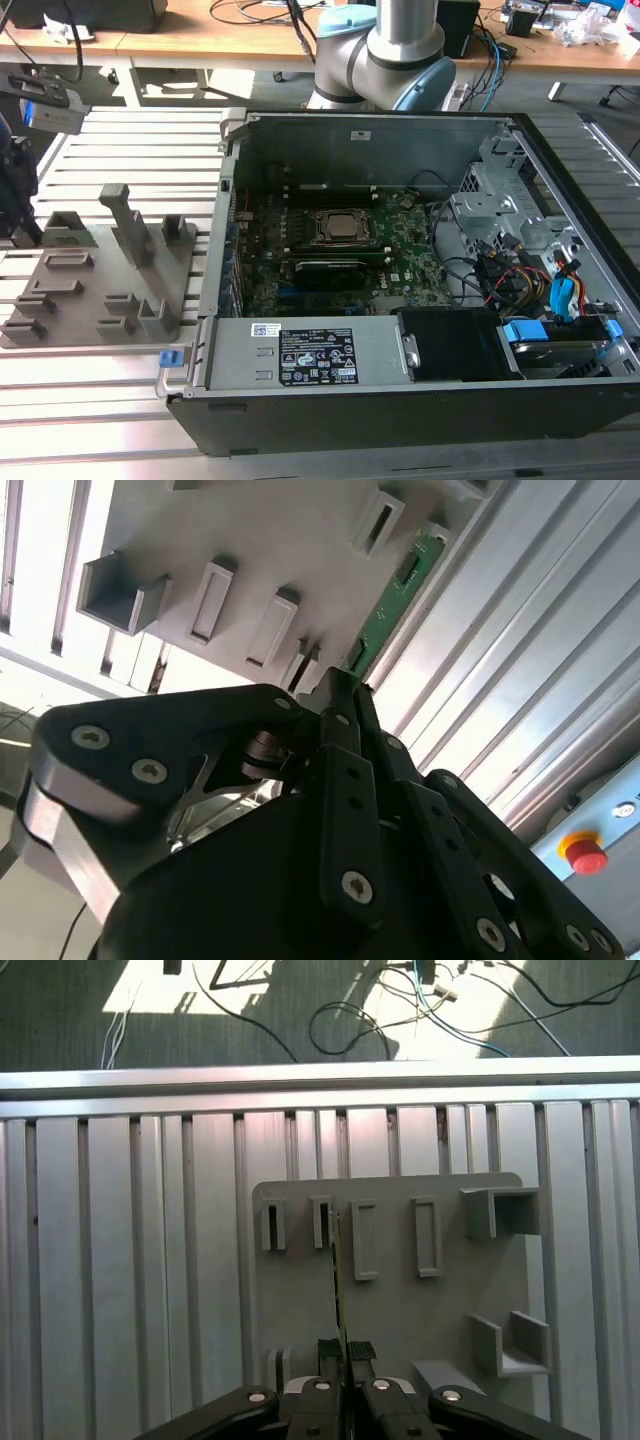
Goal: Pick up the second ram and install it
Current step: 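Pick up the second ram and move it above second insertion slot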
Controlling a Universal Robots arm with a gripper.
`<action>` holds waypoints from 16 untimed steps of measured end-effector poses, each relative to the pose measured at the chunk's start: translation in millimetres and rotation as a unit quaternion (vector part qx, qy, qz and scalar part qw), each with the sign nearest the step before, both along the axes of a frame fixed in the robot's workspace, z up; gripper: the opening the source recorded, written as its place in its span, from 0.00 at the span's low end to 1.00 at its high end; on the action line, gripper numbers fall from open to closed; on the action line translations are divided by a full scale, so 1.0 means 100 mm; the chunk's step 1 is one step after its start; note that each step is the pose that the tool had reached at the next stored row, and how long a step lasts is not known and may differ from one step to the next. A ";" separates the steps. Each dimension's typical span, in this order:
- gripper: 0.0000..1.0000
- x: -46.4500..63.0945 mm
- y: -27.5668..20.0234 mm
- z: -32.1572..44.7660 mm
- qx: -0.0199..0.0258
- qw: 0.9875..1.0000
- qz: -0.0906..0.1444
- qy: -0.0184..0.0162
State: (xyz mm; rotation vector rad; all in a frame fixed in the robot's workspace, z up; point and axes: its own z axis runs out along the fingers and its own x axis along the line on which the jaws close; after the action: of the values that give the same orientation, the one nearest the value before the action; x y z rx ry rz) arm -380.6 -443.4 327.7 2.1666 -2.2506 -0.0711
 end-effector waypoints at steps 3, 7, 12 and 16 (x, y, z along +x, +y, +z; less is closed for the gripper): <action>0.14 0.00 0.003 0.151 0.000 1.000 0.000 0.000; 0.14 0.00 0.005 0.329 0.000 1.000 0.000 0.000; 0.14 0.00 0.006 0.442 0.000 1.000 0.000 0.000; 0.14 0.00 0.008 0.584 0.000 1.000 0.000 0.000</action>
State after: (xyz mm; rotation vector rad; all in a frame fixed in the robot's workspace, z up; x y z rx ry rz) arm -380.6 -442.6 386.1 2.1666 -2.2507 -0.0712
